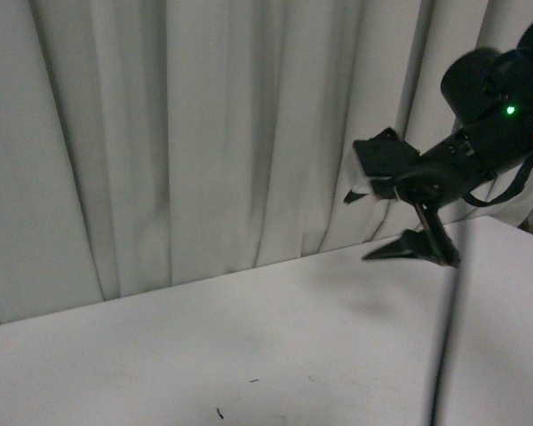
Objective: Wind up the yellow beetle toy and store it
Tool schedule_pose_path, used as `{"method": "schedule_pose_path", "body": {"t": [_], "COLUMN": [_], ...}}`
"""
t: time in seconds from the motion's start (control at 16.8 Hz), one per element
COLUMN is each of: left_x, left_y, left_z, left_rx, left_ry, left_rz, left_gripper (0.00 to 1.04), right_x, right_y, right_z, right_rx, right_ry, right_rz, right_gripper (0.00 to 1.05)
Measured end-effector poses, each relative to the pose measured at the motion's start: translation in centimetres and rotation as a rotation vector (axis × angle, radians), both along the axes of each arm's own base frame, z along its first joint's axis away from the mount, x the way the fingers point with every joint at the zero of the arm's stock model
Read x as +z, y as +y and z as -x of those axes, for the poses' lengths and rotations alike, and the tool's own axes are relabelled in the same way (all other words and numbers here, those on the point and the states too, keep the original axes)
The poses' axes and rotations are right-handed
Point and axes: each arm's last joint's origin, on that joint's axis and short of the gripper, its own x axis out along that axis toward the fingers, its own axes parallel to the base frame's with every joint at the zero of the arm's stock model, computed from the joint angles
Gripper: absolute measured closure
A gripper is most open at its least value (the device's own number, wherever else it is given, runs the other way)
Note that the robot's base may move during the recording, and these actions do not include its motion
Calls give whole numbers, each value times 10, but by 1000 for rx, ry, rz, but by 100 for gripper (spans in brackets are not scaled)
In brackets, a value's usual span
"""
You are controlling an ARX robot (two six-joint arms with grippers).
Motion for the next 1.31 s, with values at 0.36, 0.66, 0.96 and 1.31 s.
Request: {"method": "schedule_pose_path", "body": {"t": [0.36, 0.66, 0.96, 1.31], "left_x": [0, 0, 0, 0], "left_y": [0, 0, 0, 0], "left_z": [0, 0, 0, 0], "left_rx": [0, 0, 0, 0], "left_ry": [0, 0, 0, 0], "left_rz": [0, 0, 0, 0], "left_gripper": [7, 7, 7, 7], "right_x": [33, 3, -11, -22], "right_y": [87, 96, 96, 96], "right_z": [150, 204, 229, 246], "right_rx": [-723, -772, -777, -776], "right_ry": [-535, -490, -482, -485], "right_rz": [-915, -1041, -1038, -1042], "right_gripper": [84, 103, 103, 103]}}
